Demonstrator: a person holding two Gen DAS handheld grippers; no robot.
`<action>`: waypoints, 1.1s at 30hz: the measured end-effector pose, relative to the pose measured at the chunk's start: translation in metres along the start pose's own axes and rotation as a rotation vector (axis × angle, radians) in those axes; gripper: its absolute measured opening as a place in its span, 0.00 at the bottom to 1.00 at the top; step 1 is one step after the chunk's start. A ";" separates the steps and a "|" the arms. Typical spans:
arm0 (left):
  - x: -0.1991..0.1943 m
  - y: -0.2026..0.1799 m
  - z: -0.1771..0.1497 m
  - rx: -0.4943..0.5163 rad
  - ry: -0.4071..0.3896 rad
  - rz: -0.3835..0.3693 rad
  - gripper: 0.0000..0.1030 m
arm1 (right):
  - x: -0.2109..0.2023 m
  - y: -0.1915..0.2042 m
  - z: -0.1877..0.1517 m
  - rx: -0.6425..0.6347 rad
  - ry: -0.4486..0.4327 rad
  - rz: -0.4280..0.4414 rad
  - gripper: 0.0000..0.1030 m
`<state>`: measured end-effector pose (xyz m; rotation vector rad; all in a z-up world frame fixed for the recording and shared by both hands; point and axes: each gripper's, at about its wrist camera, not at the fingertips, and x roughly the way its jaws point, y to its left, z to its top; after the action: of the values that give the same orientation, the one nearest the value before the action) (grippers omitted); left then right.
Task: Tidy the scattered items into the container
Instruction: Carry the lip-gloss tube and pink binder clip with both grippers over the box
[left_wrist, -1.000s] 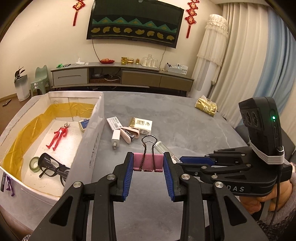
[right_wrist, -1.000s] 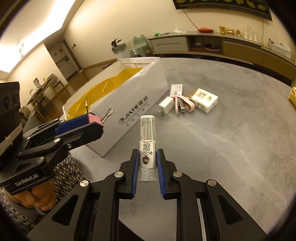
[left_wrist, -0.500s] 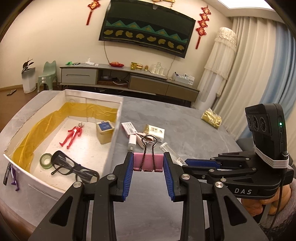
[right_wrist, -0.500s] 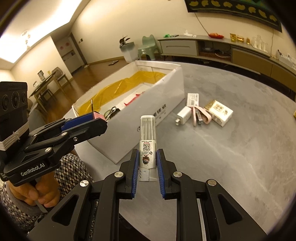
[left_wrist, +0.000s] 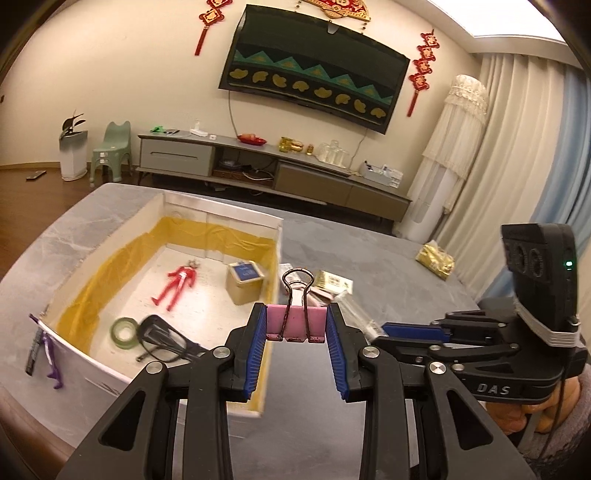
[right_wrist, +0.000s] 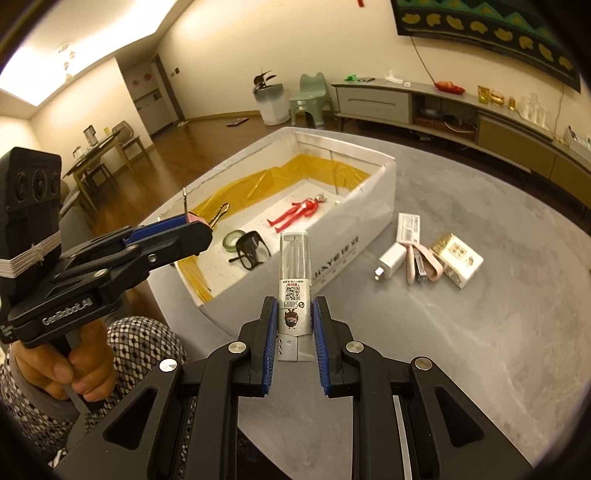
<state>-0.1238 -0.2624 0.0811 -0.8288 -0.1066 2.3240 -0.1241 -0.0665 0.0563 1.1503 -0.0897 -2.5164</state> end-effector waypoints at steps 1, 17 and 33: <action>0.000 0.003 0.001 0.002 0.002 0.009 0.32 | 0.000 0.001 0.002 -0.004 0.000 -0.001 0.20; 0.009 0.042 0.026 0.047 0.016 0.098 0.32 | 0.014 0.032 0.047 -0.100 -0.007 -0.019 0.20; 0.032 0.071 0.042 0.081 0.082 0.120 0.32 | 0.050 0.042 0.083 -0.129 0.035 -0.010 0.20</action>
<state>-0.2068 -0.2920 0.0769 -0.9101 0.0741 2.3851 -0.2031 -0.1313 0.0846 1.1444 0.0866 -2.4695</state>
